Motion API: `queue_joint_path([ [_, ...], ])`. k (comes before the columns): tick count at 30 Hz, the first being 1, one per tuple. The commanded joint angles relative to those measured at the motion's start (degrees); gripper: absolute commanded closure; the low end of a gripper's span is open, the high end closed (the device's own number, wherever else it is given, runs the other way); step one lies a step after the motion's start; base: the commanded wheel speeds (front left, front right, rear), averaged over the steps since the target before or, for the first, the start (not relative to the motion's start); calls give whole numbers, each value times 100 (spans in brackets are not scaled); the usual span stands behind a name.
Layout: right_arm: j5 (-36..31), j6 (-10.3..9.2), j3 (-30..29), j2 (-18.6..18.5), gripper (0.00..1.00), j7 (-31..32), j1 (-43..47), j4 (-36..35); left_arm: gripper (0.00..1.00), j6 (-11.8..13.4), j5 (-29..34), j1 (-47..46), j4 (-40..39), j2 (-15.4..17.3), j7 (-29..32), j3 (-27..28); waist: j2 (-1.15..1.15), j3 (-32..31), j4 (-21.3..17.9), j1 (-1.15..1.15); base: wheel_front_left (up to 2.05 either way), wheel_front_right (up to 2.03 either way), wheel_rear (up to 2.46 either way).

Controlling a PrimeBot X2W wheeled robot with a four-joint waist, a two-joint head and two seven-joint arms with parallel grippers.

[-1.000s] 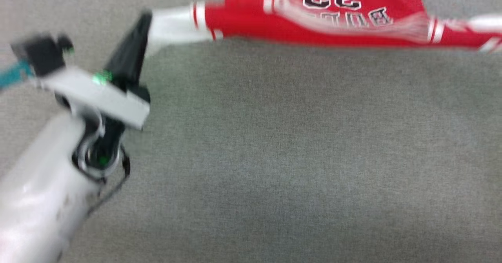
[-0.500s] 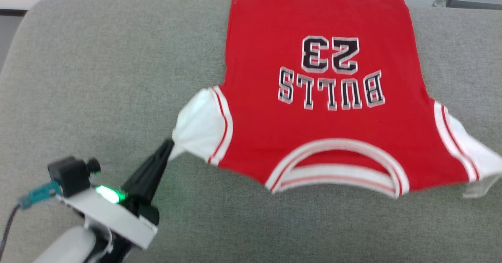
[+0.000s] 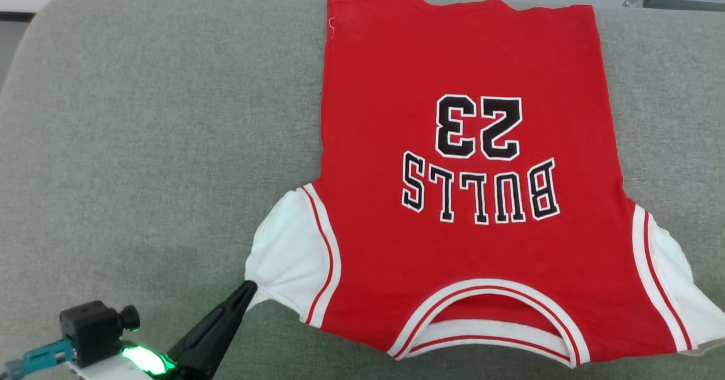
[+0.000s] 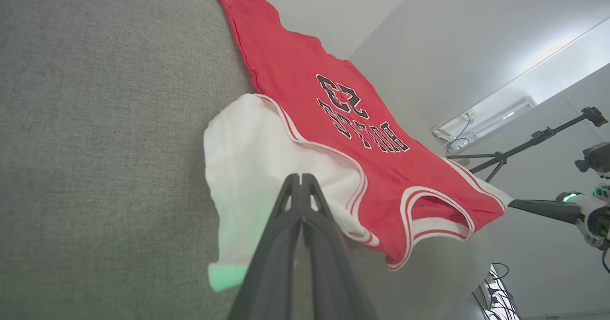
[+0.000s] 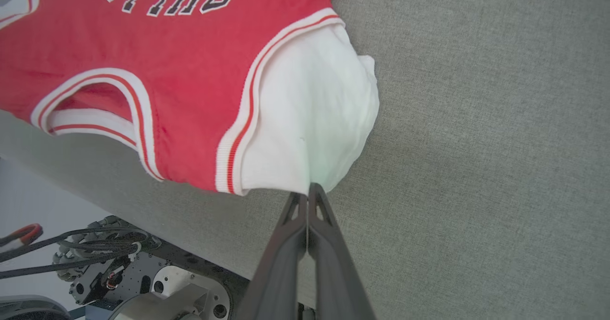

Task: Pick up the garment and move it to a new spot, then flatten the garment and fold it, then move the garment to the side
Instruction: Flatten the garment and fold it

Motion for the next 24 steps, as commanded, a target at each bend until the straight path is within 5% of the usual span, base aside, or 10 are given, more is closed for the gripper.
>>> queue_joint_path([
  [1,51,-6,-65,31,100,15,74,-41,100,49,-13,65,-83,41,-22,38,0,30,12,0,0,0,0],
  [8,-184,-6,355,29,100,60,-251,250,100,110,134,-217,153,-68,146,-50,0,140,2,0,0,0,0],
  [24,-821,-6,2434,-191,100,-262,-1562,2035,100,-63,731,-1096,1481,-803,948,-879,0,469,22,0,0,0,0],
])
